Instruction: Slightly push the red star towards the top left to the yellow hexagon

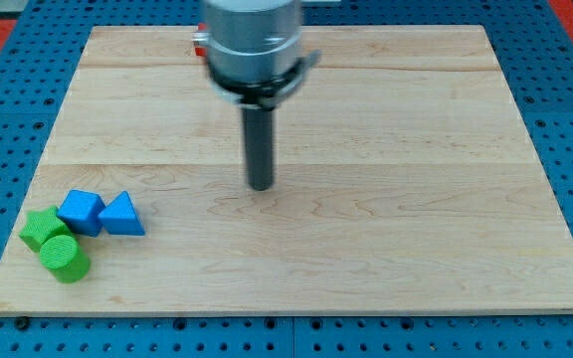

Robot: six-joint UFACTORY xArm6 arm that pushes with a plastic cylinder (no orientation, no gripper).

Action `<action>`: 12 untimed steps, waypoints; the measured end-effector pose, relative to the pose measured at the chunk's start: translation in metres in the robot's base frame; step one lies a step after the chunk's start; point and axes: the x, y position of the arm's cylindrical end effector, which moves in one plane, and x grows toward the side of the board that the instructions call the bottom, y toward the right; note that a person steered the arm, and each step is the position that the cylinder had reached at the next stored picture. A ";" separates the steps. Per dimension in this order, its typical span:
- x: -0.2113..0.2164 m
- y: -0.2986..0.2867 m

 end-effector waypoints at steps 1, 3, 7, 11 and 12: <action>0.000 -0.078; -0.117 -0.075; -0.289 -0.110; -0.288 0.053; -0.287 0.022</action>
